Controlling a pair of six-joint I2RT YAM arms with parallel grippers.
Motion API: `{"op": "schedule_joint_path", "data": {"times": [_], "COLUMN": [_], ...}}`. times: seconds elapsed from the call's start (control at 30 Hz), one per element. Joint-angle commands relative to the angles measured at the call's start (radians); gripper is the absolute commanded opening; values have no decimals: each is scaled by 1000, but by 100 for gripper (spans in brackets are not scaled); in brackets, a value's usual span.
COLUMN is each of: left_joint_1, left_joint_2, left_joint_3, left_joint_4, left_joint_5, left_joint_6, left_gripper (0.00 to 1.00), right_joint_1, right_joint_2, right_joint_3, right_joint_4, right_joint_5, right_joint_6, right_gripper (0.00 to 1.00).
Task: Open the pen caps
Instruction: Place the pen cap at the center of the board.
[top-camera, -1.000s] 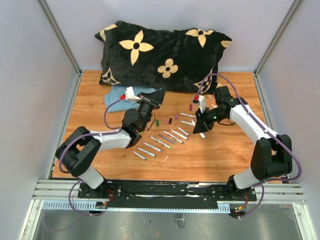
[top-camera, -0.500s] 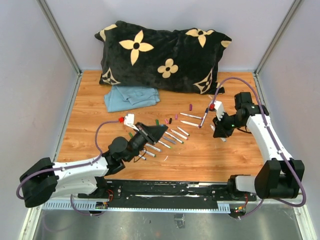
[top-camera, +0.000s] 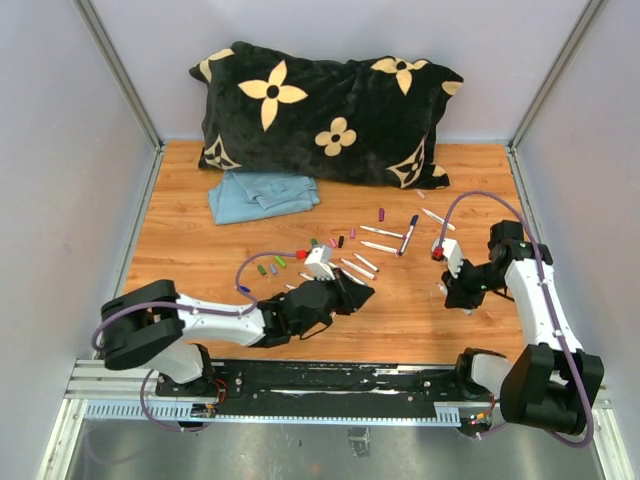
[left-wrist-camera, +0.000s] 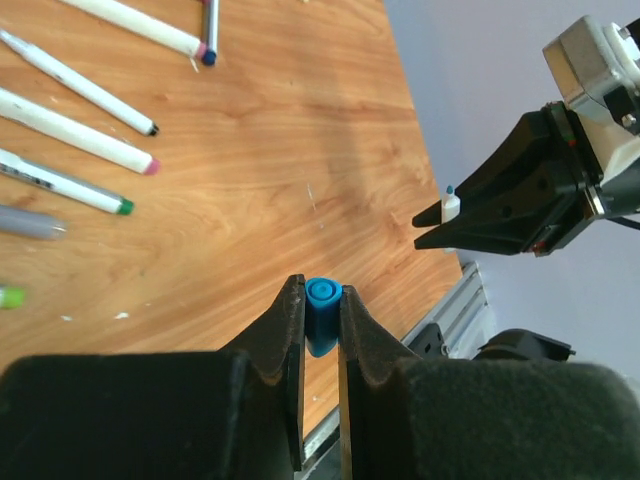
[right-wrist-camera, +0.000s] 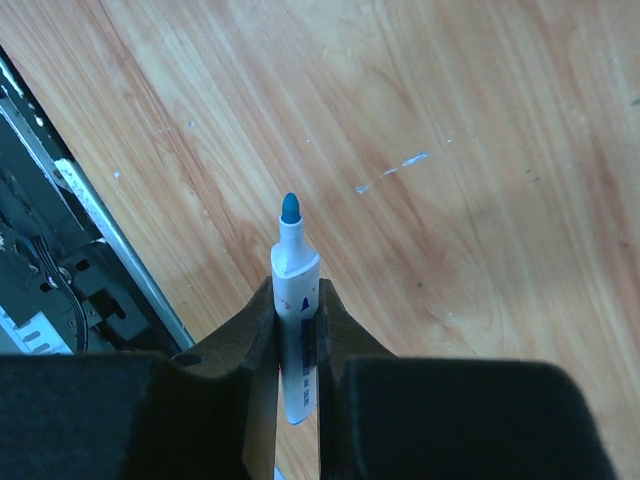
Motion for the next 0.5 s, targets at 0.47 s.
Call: {"op": "schedule_joint_path", "data": {"times": [0.47], "left_joint_1": [-51], "left_joint_2": [541], "left_joint_3": [625], "left_joint_4": [-632], "left_joint_5": [-60], "left_joint_6": [-210], "left_gripper": [0], "right_joint_1": [-45], "right_joint_2": [157], "right_joint_3": [-151], "right_joint_4": [201], "right_joint_5": [-58], "right_joint_6": [-47], "right_gripper": [14]}}
